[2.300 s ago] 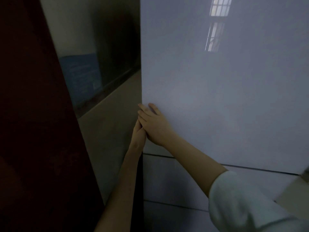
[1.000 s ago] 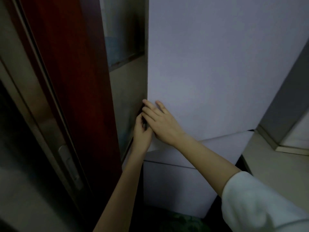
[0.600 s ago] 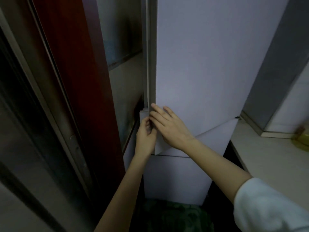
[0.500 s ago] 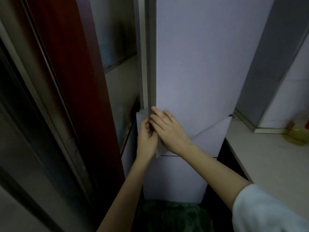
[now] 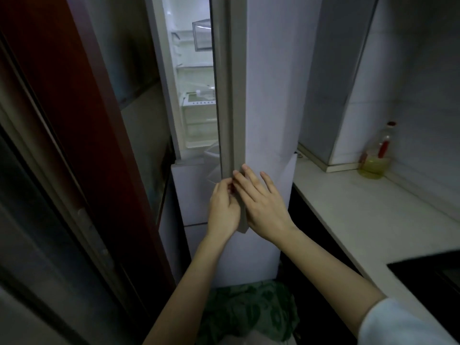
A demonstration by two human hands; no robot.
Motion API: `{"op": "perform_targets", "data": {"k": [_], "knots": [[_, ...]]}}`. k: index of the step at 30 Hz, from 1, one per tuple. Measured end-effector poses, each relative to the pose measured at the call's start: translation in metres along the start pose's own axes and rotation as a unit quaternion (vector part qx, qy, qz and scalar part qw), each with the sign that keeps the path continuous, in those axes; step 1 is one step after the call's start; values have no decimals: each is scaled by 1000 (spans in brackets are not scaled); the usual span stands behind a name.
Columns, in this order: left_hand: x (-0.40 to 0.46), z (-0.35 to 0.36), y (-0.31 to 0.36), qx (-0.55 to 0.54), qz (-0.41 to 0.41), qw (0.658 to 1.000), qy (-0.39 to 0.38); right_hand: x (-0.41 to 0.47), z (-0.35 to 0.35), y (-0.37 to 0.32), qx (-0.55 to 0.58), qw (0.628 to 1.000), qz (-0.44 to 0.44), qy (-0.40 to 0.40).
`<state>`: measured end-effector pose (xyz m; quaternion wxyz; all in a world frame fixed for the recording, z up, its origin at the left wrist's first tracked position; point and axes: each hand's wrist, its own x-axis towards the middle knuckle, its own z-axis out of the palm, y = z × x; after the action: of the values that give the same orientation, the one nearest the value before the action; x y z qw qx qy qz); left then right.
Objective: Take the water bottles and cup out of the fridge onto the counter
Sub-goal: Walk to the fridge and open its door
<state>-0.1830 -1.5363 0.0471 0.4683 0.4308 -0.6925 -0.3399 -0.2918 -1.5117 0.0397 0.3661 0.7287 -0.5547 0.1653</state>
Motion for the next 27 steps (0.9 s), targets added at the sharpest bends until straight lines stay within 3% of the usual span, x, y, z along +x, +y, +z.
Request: {"op": "perform_targets", "data": {"k": [10,14,18,27], "knots": [[-32,45,32,105,135,984,-52,-65,-38,38,-6,994,89,-65],[-33,61,43,146,169,975,1,-87,-50,58,15,991,119,-65],[-32,81,58,119,163,979,41,-106,-60,76,34,985,166,-42],[-38,142,74,136,190,969,-83,-141,-73,115,33,968,250,2]]}}
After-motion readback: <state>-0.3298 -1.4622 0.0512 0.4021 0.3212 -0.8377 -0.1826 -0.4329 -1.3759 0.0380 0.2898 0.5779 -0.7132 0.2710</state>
